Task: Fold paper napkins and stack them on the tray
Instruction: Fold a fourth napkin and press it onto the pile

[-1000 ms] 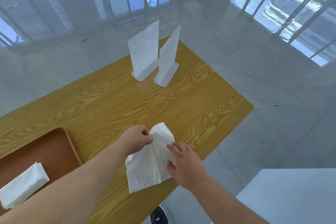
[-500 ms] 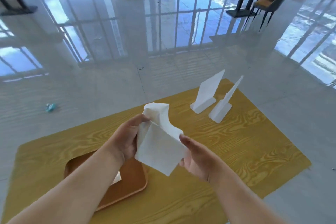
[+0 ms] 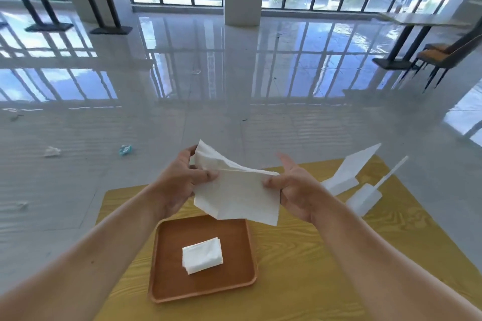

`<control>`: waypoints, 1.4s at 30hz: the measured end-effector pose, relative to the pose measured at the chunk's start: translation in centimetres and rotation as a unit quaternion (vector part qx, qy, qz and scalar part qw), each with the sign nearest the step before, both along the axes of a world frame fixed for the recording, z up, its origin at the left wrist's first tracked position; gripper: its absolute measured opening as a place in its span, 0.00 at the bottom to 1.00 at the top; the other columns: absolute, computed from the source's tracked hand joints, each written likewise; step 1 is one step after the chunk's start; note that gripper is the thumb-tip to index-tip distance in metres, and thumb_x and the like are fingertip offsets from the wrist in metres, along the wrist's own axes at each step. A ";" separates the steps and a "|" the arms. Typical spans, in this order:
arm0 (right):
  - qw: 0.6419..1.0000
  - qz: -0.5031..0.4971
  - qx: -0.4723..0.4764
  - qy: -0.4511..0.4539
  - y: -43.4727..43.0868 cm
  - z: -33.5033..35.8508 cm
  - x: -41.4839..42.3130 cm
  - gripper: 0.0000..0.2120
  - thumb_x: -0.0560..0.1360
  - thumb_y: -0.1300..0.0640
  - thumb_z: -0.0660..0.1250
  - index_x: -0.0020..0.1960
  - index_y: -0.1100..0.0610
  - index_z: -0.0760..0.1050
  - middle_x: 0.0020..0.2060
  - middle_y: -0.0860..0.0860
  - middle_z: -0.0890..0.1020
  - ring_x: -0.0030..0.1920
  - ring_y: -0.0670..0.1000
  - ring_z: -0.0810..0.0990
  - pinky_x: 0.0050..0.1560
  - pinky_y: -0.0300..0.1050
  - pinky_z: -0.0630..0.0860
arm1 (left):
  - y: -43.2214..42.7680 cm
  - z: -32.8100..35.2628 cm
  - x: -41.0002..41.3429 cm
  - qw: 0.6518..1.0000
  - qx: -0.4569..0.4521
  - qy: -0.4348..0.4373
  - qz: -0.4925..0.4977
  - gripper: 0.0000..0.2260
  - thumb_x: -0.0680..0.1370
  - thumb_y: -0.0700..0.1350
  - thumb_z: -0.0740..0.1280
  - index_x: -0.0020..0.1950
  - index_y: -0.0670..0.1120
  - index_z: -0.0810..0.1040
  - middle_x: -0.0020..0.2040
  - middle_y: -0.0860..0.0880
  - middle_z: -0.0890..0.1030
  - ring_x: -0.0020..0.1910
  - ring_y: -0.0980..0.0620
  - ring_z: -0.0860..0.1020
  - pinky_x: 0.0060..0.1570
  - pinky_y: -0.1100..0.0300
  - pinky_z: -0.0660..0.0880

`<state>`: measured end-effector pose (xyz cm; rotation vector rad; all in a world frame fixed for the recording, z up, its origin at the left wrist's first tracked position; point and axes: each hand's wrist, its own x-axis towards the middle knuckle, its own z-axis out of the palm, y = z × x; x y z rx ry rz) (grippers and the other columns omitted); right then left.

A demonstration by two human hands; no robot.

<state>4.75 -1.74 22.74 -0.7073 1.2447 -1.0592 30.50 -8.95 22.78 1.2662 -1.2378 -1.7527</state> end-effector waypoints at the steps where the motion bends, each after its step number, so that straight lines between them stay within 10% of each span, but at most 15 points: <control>1: 1.000 0.001 -0.004 0.025 -0.1 0.4 0.5 0.44 0.77 0.75 0.67 0.83 0.47 0.54 0.63 0.64 0.81 0.47 0.54 0.88 0.41 0.45 0.83 | 0.1 0.2 0.3 1.000 -0.006 -0.008 0.002 0.39 0.71 0.35 0.79 0.77 0.53 0.67 0.57 0.38 0.85 0.50 0.41 0.87 0.49 0.45 0.84; 5: 0.995 -0.021 -0.020 0.091 -0.3 1.5 1.4 0.39 0.77 0.72 0.69 0.81 0.46 0.61 0.61 0.65 0.81 0.52 0.58 0.85 0.52 0.51 0.84 | 0.5 0.8 1.4 0.993 -0.060 -0.105 0.013 0.39 0.72 0.40 0.80 0.77 0.53 0.65 0.55 0.36 0.83 0.54 0.37 0.84 0.60 0.39 0.80; 11: 0.981 -0.018 -0.039 0.190 -0.1 1.6 0.6 0.27 0.78 0.71 0.67 0.74 0.52 0.72 0.55 0.61 0.83 0.51 0.56 0.83 0.57 0.55 0.81 | 0.4 1.1 2.8 0.995 -0.071 -0.067 -0.018 0.29 0.75 0.33 0.75 0.73 0.49 0.71 0.48 0.38 0.86 0.46 0.44 0.86 0.48 0.51 0.81; 20: 0.878 0.032 -0.087 0.470 1.4 2.3 -0.3 0.13 0.80 0.61 0.65 0.45 0.45 0.83 0.41 0.42 0.85 0.40 0.42 0.81 0.37 0.36 0.72 | 0.9 1.9 1.9 0.917 -0.273 -0.284 -0.056 0.03 0.75 0.46 0.78 0.43 0.51 0.86 0.37 0.53 0.84 0.34 0.61 0.77 0.41 0.59 0.73; 26: 0.786 0.098 -0.084 0.604 2.4 2.4 0.1 0.10 0.75 0.49 0.64 0.54 0.48 0.80 0.55 0.48 0.79 0.62 0.54 0.73 0.56 0.46 0.66 | 1.4 3.4 0.7 0.837 -0.411 -0.349 -0.088 0.05 0.79 0.51 0.72 0.45 0.60 0.78 0.52 0.57 0.78 0.58 0.52 0.72 0.58 0.53 0.68; 29: 0.801 0.160 -0.098 0.569 2.7 2.2 1.6 0.23 0.74 0.44 0.70 0.67 0.47 0.74 0.67 0.46 0.76 0.70 0.50 0.70 0.64 0.46 0.66 | 1.7 4.4 -0.5 0.813 -0.450 -0.348 -0.124 0.06 0.79 0.51 0.72 0.46 0.61 0.77 0.53 0.57 0.79 0.59 0.52 0.72 0.60 0.53 0.68; 34: 0.881 0.142 -0.050 0.448 2.5 1.7 3.9 0.04 0.78 0.55 0.69 0.46 0.53 0.82 0.36 0.46 0.80 0.36 0.48 0.77 0.35 0.42 0.72 | 1.8 5.3 -0.9 0.805 -0.468 -0.356 -0.071 0.05 0.79 0.51 0.71 0.53 0.57 0.78 0.60 0.54 0.79 0.64 0.50 0.72 0.60 0.54 0.67; 37: 0.960 0.101 -0.003 0.262 2.8 1.6 4.2 0.07 0.79 0.59 0.67 0.52 0.54 0.84 0.49 0.53 0.87 0.50 0.55 0.85 0.50 0.50 0.83 | 1.9 4.4 -0.2 0.812 -0.421 -0.405 0.005 0.23 0.76 0.58 0.73 0.67 0.52 0.73 0.70 0.47 0.75 0.70 0.43 0.71 0.61 0.52 0.67; 42: 0.998 0.000 0.033 -0.056 3.2 1.4 5.2 0.20 0.78 0.69 0.68 0.69 0.59 0.73 0.59 0.60 0.85 0.54 0.57 0.87 0.58 0.57 0.83 | 3.1 2.0 1.2 0.931 -0.155 -0.328 -0.036 0.47 0.64 0.78 0.67 0.73 0.50 0.66 0.65 0.44 0.79 0.60 0.46 0.79 0.58 0.48 0.76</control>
